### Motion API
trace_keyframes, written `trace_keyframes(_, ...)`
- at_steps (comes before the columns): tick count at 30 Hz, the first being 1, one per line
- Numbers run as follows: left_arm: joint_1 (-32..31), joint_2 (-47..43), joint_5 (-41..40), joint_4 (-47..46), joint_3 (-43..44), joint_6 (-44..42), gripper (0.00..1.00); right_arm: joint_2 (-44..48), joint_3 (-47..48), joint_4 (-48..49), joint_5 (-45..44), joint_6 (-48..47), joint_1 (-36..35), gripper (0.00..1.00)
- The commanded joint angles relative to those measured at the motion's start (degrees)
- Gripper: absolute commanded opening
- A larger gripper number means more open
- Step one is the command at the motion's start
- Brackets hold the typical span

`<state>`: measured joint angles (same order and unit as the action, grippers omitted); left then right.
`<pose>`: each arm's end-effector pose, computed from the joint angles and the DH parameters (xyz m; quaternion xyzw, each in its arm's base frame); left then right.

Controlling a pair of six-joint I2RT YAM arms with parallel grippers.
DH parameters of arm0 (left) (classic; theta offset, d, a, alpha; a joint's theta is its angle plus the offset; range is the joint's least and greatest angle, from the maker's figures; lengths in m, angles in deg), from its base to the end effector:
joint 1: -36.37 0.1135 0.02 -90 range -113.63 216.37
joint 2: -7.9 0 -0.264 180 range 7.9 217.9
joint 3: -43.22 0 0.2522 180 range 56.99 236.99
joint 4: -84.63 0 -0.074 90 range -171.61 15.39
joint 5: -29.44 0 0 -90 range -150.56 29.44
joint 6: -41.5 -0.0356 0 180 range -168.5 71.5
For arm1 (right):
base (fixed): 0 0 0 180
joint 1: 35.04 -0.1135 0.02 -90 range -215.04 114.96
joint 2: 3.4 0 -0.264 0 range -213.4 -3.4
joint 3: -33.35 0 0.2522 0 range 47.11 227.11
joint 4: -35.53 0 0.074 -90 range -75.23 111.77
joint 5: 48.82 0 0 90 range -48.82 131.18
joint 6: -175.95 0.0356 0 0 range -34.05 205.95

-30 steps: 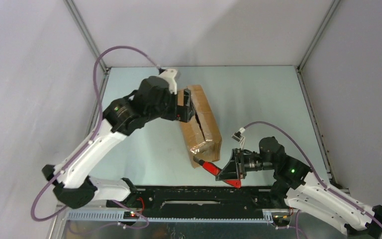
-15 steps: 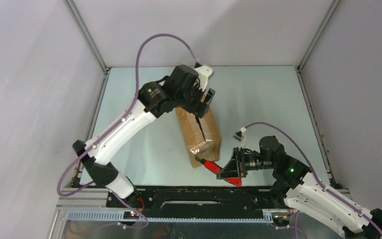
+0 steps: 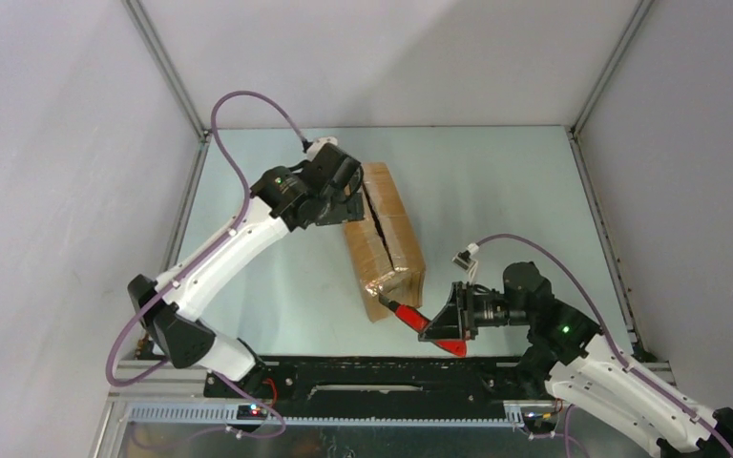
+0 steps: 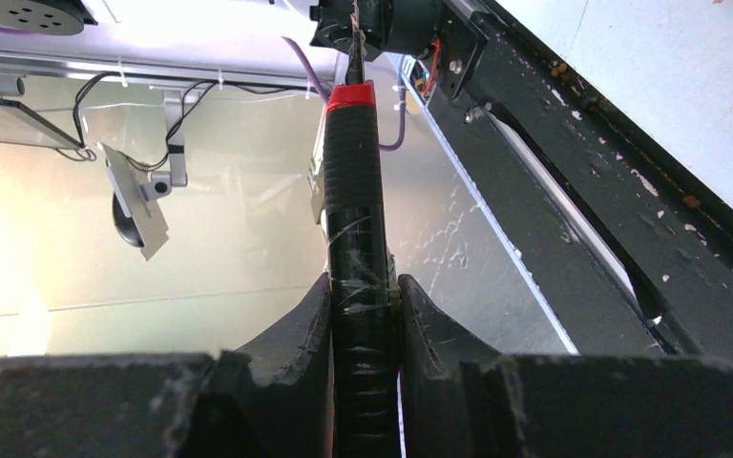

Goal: Unpack the express box
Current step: Cut the express box at the center of the board.

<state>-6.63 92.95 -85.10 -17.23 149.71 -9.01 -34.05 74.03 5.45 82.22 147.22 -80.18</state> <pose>0.2225 -0.1872 0.3798 -0.0322 0.9376 -0.0315 0.3448 0.0793 0.1129 0.2574 -0.0913 0.7880 0.6019 0.0915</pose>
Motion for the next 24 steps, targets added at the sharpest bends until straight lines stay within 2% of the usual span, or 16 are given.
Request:
trace_keyframes(1,-0.5,0.9,3.8,-4.4,2.4,9.3,0.89,1.7,0.2,-0.4,-1.4,-0.5,0.2,0.00)
trace_keyframes(6,-0.8,7.3,-1.7,5.5,8.9,16.5,0.96,2.3,-0.3,-0.1,-2.2,-0.3,0.2,0.00)
trace_keyframes(8,-0.8,10.1,-2.7,8.8,12.9,16.9,1.00,2.4,-0.3,0.3,-2.2,-0.2,0.2,0.00)
trace_keyframes(11,-0.9,11.6,-2.5,8.3,15.0,15.9,1.00,2.4,-0.3,0.0,-2.4,-0.2,0.1,0.00)
trace_keyframes(15,-1.0,13.9,-4.5,12.7,18.5,16.4,1.00,2.8,-0.3,0.0,-2.7,0.1,0.1,0.00)
trace_keyframes(18,-0.9,14.1,-3.6,12.7,18.0,16.4,1.00,2.8,-0.4,0.1,-2.9,0.2,0.1,0.00)
trace_keyframes(24,-1.2,12.3,0.8,5.5,13.5,14.0,1.00,3.1,-0.9,1.0,-3.1,0.9,0.0,0.00)
